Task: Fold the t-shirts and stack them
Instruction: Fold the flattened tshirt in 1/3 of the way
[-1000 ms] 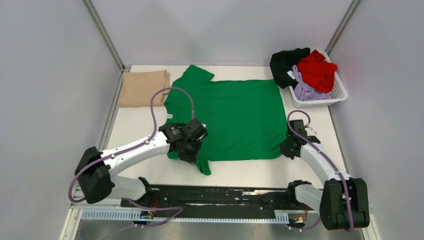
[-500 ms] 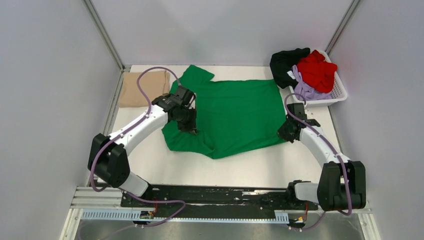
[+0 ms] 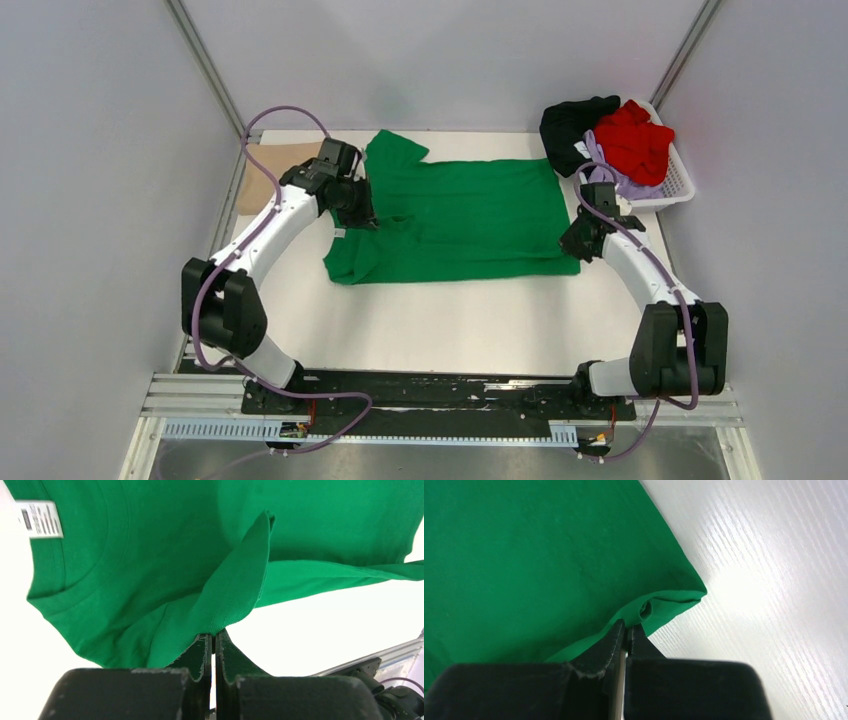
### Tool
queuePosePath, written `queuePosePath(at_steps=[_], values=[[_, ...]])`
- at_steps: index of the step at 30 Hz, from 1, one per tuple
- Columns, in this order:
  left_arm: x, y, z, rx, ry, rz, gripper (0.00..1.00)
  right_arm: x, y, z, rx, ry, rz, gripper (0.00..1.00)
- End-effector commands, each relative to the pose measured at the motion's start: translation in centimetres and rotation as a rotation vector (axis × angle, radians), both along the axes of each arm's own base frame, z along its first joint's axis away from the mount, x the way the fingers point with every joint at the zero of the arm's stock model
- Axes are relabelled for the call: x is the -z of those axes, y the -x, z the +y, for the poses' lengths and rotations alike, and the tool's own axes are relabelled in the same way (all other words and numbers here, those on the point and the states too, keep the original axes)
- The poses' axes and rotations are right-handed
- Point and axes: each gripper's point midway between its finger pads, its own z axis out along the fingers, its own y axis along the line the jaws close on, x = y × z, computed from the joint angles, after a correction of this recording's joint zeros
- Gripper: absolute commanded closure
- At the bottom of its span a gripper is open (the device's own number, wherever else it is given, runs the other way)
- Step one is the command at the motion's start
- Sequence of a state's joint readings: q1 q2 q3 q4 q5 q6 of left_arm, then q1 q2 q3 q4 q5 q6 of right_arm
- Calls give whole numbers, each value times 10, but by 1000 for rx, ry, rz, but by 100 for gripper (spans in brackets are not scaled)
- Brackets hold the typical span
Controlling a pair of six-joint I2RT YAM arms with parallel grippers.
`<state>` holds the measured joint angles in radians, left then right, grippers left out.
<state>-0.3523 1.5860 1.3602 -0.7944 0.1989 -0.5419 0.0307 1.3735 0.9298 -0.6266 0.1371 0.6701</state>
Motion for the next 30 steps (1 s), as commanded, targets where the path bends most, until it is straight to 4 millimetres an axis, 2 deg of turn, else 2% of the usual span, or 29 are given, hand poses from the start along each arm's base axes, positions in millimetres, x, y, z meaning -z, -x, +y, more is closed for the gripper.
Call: queuePosePath(at_steps=[1, 8, 14, 15, 16, 17, 18, 19, 20, 21, 22, 23, 24, 28, 29, 30], values=[[-30, -33, 1, 31, -24, -149, 100, -24, -24, -5, -22, 27, -69, 100], [-29, -60, 5, 109, -108, -203, 100, -25, -39, -2, -45, 22, -65, 100], [-26, -92, 6, 322, -202, -291, 97, -24, -49, -2, -63, 31, -58, 100], [-17, -96, 4, 354, -208, -281, 97, -24, -51, -3, -66, 34, -58, 100], [-21, -104, 4, 401, -231, -315, 97, -24, -52, -3, -68, 38, -56, 100], [-12, -110, 5, 423, -249, -309, 97, -24, -53, -4, -68, 44, -54, 100], [-16, -118, 6, 459, -276, -338, 97, -24, -54, -5, -70, 49, -53, 100], [-6, -124, 8, 478, -290, -321, 97, -23, -55, -5, -72, 54, -50, 100], [-10, -129, 8, 519, -309, -342, 97, -22, -57, -6, -72, 58, -48, 100], [-2, -133, 8, 543, -313, -329, 96, -21, -58, -7, -72, 63, -45, 100], [-5, -138, 8, 572, -327, -343, 94, -19, -60, -8, -70, 70, -40, 100], [5, -142, 8, 586, -338, -328, 91, -18, -62, -10, -68, 75, -37, 100], [4, -147, 9, 600, -352, -339, 85, -16, -64, -12, -63, 81, -32, 98], [35, -167, 19, 593, -425, -295, 71, -11, -81, -15, -60, 86, -23, 93], [39, -172, 23, 578, -444, -286, 70, -8, -87, -15, -65, 87, -19, 92], [46, -180, 24, 553, -444, -271, 65, -8, -93, -25, -46, 90, -18, 90]])
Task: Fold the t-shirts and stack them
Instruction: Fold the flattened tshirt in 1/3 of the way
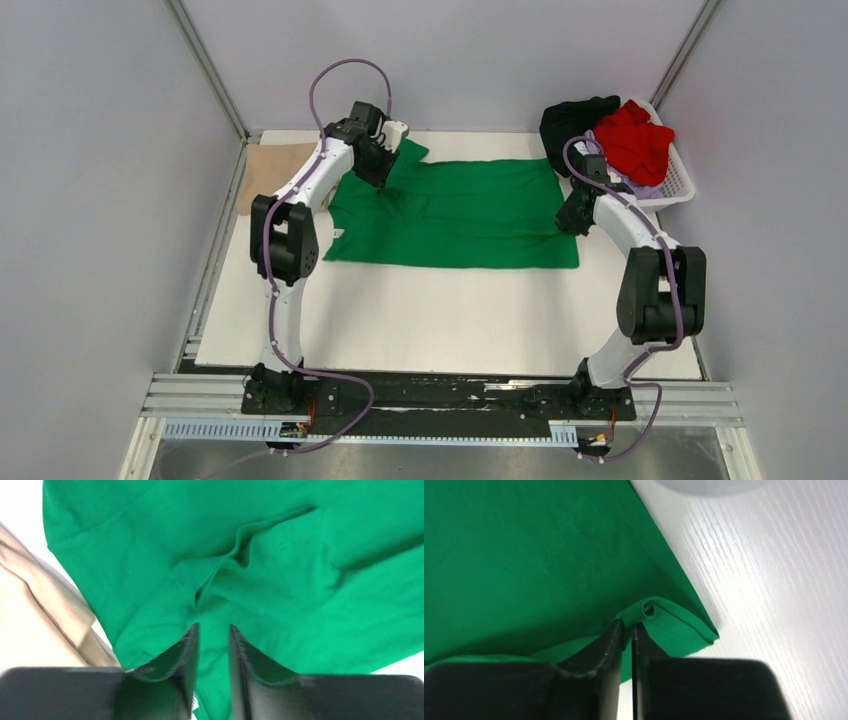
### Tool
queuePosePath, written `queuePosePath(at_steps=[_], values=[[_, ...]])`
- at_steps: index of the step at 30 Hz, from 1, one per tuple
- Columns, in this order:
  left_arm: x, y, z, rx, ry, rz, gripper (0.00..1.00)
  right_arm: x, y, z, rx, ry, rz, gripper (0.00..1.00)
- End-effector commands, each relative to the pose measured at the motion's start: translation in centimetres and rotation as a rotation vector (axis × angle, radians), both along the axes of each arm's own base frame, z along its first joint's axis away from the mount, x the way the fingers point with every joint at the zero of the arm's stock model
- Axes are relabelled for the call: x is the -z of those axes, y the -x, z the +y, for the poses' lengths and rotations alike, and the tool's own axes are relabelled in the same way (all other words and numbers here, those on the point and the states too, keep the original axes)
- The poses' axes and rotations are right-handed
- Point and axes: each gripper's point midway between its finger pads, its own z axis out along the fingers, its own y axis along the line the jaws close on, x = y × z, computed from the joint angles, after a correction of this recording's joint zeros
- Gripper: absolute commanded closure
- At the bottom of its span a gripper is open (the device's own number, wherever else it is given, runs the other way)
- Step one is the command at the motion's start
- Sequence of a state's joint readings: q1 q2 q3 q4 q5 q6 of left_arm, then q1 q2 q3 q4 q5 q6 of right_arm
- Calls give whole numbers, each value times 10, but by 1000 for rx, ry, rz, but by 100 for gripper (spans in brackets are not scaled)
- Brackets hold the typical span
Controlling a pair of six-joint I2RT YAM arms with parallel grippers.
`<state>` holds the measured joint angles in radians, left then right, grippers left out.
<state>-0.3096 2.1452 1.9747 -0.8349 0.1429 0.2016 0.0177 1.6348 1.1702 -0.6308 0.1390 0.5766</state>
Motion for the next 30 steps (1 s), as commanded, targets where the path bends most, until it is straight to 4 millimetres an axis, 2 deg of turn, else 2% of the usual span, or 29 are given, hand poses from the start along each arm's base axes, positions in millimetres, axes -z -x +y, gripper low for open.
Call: queuePosePath(at_steps=[1, 2, 4, 5, 7, 8, 9, 10, 11, 12, 13, 14, 16, 18, 20, 23, 27, 30], values=[[13, -30, 17, -28, -83, -18, 57, -11, -39, -23, 23, 42, -55, 82], [14, -39, 22, -83, -86, -10, 38, -11, -45, -26, 26, 49, -57, 67], [8, -52, 27, -172, -75, -8, 21, -13, -54, -28, 21, 64, -59, 40], [6, -53, 27, -218, -54, 3, 6, -14, -54, -28, 20, 64, -58, 27], [-9, -53, 30, -288, -13, 7, 1, -18, -49, -27, 21, 65, -56, 4], [-19, -48, 30, -307, 7, 4, 1, -20, -45, -26, 25, 63, -56, 0], [-21, -43, 29, -345, 36, 17, 0, -21, -39, -25, 25, 60, -55, 0], [-33, -35, 25, -348, 83, 6, 0, -22, -32, -20, 16, 51, -54, 0], [-16, -27, 21, -380, 120, 39, 0, -22, -26, -15, 2, 43, -55, 0], [-48, -17, 12, -362, 205, 1, 0, -22, -20, -2, -39, 35, -62, 0], [-30, -8, 7, -387, 257, 24, 0, -21, -15, 11, -84, 25, -71, 0], [-58, 3, -3, -355, 352, -9, 0, -20, -12, 24, -133, 8, -83, 0], [-62, 22, -18, -352, 492, -5, 0, -16, -8, 56, -243, -48, -112, 0], [-57, 39, -28, -351, 587, 31, 0, -9, -6, 88, -355, -106, -125, 0], [-41, 51, -32, -371, 620, 87, 0, -1, -7, 111, -437, -117, -107, 0], [-3, 62, -31, -423, 594, 191, 0, 15, -14, 137, -531, -86, -76, 0], [42, 73, -25, -482, 531, 288, 0, 41, -18, 150, -561, -92, -16, 0], [71, 91, -23, -509, 507, 368, 0, 57, -5, 148, -542, -98, 33, 0]])
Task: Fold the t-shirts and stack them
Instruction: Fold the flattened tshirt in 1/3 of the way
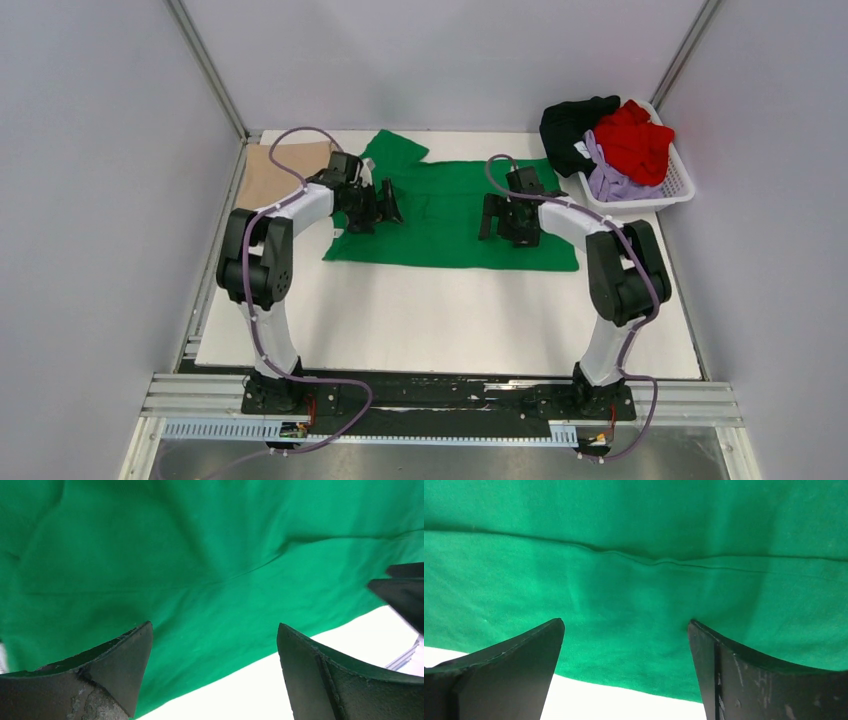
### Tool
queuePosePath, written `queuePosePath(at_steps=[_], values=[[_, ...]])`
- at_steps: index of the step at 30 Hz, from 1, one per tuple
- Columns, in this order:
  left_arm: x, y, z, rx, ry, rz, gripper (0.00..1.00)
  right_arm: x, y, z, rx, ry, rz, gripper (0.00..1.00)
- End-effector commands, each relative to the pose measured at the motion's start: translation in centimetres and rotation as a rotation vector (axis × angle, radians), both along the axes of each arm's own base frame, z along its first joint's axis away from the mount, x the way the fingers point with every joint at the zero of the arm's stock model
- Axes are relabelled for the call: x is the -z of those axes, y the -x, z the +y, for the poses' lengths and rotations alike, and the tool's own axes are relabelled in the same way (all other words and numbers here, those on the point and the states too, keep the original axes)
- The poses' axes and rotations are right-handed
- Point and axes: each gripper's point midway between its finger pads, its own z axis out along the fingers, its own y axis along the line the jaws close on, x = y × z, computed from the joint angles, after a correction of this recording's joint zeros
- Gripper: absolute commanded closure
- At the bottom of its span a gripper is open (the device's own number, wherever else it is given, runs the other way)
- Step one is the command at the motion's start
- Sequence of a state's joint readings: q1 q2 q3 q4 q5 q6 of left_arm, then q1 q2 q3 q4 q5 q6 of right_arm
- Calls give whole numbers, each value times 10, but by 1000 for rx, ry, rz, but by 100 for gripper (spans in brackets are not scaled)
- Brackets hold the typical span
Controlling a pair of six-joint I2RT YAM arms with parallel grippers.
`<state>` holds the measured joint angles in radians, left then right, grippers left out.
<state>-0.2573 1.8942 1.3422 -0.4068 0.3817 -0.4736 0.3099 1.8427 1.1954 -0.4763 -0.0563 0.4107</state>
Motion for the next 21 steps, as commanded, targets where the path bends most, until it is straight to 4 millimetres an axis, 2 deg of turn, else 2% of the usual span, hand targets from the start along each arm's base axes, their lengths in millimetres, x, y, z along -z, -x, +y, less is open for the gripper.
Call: queuePosePath(at_steps=[1, 2, 3, 7, 9, 10, 11, 12, 13, 14, 15, 18, 19, 20, 21], values=[[31, 19, -1, -25, 24, 102, 0, 8, 4, 2, 7, -17, 13, 0], [41, 28, 1, -27, 13, 128, 0, 14, 14, 0, 17, -20, 39, 0], [44, 33, 3, -28, 5, 135, 0, 20, 27, -2, 26, -24, 69, 0], [60, 73, 6, -10, -35, 196, 0, 39, 80, -8, 36, -33, 172, 0], [61, 100, 4, 7, -47, 226, 0, 42, 108, -9, 34, -41, 216, 0], [61, 121, 3, 27, -56, 240, 0, 45, 124, -10, 30, -44, 240, 0], [60, 130, 4, 22, -72, 243, 0, 41, 135, -7, 24, -58, 241, 0], [57, 150, 6, 35, -88, 249, 0, 40, 147, -5, 17, -64, 255, 0], [57, 157, 11, 19, -115, 248, 0, 39, 159, -3, 11, -70, 267, 0], [53, 174, 17, 16, -137, 249, 0, 38, 170, -1, 3, -73, 282, 0], [51, 182, 19, 7, -138, 253, 0, 37, 181, 0, -3, -71, 294, 0], [45, 221, 30, 6, -141, 262, 0, 33, 213, 0, -1, -54, 346, 0], [50, 237, 35, -5, -148, 297, 0, 32, 223, -1, -1, -45, 363, 0], [43, 243, 33, 1, -127, 277, 0, 31, 232, 0, 1, -44, 382, 0], [48, 258, 34, 4, -123, 311, 0, 29, 240, 1, -4, -45, 397, 0]])
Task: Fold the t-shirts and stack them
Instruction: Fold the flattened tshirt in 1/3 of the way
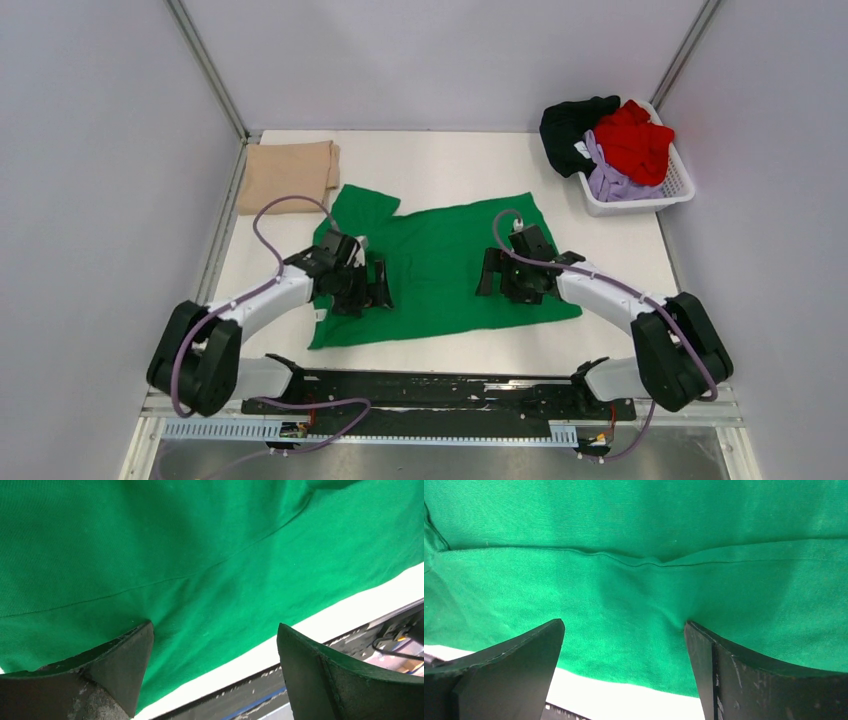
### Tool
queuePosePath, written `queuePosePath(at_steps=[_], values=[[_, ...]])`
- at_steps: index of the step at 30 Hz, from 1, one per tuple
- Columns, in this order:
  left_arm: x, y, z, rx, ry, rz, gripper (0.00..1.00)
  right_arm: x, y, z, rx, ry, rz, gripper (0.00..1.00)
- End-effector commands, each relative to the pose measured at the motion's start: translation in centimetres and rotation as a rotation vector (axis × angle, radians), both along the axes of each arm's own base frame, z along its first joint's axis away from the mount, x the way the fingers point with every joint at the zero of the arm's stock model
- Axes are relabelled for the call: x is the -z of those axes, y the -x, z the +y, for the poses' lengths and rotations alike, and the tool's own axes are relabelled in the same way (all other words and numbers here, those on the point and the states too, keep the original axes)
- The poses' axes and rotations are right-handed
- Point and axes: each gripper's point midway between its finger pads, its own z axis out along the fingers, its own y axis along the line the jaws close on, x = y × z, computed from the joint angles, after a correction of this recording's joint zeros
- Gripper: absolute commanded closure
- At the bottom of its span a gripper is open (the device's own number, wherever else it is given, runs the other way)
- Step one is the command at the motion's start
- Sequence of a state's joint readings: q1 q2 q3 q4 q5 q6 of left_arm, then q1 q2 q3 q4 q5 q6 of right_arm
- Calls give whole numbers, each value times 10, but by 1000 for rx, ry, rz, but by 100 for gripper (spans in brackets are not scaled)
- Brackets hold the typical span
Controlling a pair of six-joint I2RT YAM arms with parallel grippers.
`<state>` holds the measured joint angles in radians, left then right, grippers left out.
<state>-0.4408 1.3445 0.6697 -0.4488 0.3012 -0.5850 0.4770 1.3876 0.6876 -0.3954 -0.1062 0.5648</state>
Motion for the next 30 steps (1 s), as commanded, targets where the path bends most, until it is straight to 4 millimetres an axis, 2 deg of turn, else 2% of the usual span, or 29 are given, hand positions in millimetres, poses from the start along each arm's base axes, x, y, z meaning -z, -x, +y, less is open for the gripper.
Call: queuePosePath(at_steps=[1, 2, 4, 6, 9, 11, 14, 15, 18, 20, 23, 26, 30], values=[[2, 57, 16, -47, -17, 111, 0, 27, 106, -18, 24, 76, 376, 0], [5, 69, 17, -55, -20, 142, 0, 24, 111, -17, 20, 72, 379, 0], [-4, 76, 18, -67, 7, 115, 0, 21, 113, -16, 19, 58, 369, 0], [-12, 72, 19, -87, 19, 67, 0, 15, 102, -15, 34, 54, 310, 0], [-30, 54, 15, -109, 50, -25, 0, -2, 69, -11, 66, 54, 173, 0], [-46, 38, 4, -107, 98, -78, 0, -14, 49, -7, 80, 47, 98, 0], [-68, 8, -13, -95, 152, -166, 0, -28, 30, 2, 78, 18, 28, 0], [-70, 2, -14, -95, 142, -184, 0, -31, 26, 3, 81, 15, 14, 0], [-62, -27, -11, -95, 45, -208, 0, -36, 20, 4, 83, 14, -12, 0], [-50, -48, 1, -116, -45, -212, 0, -38, 19, 4, 79, 13, -21, 0], [-36, -82, 18, -171, -83, -195, 0, -40, 16, 0, 87, 12, -30, 0], [-21, -111, 17, -172, -84, -166, 0, -43, 12, -6, 102, 8, -46, 0], [-11, -152, 16, -177, -109, -169, 0, -49, 2, -17, 135, 29, -85, 0]])
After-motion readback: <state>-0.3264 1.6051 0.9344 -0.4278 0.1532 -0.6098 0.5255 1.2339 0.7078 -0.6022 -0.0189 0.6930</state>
